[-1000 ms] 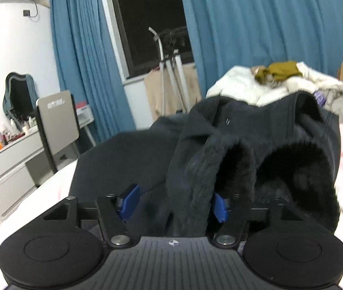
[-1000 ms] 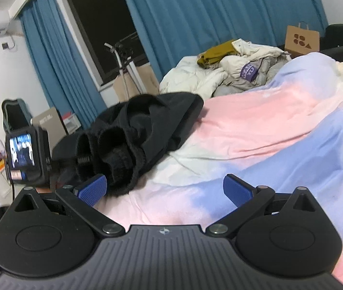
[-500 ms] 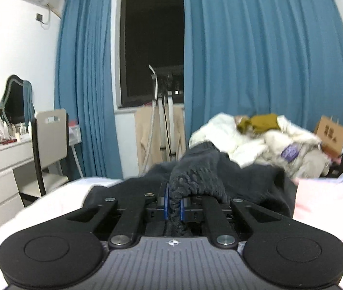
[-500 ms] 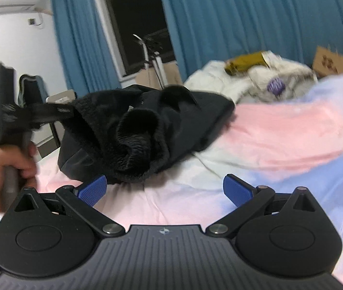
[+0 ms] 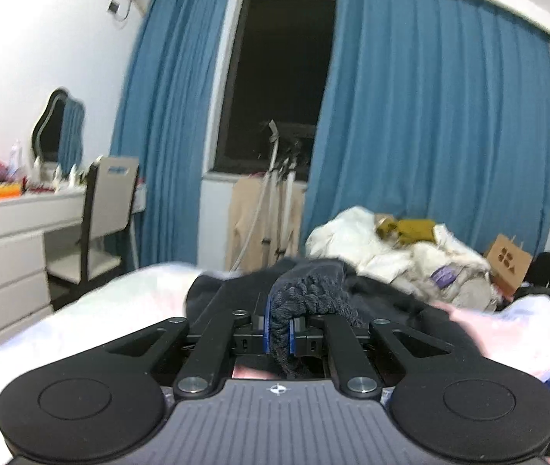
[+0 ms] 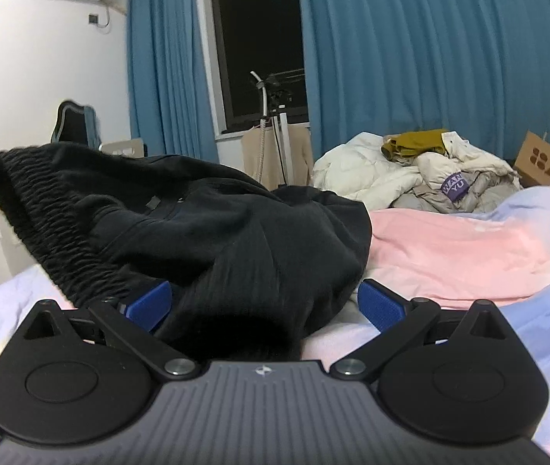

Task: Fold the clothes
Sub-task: 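Lift the black sweatpants with both grippers and shake them out in the air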

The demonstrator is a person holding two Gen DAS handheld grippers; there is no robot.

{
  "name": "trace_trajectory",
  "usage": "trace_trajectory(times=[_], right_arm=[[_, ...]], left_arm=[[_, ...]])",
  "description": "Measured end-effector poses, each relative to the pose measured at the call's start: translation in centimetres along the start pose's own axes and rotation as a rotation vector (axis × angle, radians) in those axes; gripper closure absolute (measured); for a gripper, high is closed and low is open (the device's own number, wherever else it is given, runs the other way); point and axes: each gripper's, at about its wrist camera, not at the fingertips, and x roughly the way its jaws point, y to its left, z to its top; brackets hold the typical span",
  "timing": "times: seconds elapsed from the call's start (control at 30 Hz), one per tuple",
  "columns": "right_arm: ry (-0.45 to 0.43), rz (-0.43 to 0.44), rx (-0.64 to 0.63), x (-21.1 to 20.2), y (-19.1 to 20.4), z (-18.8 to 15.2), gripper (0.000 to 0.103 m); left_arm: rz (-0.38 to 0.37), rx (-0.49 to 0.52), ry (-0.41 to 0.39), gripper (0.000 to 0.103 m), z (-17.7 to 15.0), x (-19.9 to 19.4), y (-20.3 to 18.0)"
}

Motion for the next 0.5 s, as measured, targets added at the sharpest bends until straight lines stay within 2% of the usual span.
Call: trace_trajectory(times=[0.17,0.3,0.5], right_arm=[[0.057,0.033,0.098,0.3,-0.4,0.0,0.001],[0.118,0.087,0.239,1.9,-2.1,-0.7,0.003],[0.259,0.116,0.399,6.7,-3.7,-3.2,0.018]], left_arm=[[0.002,-0.13,0.13,0.093,-2.9,1.2,4.1],[-0.004,-0.186,0.186,0.092,-4.0,2.1,6.0],[0.008,-0.237,0.232,0.089,-5.2,4.4,6.9]])
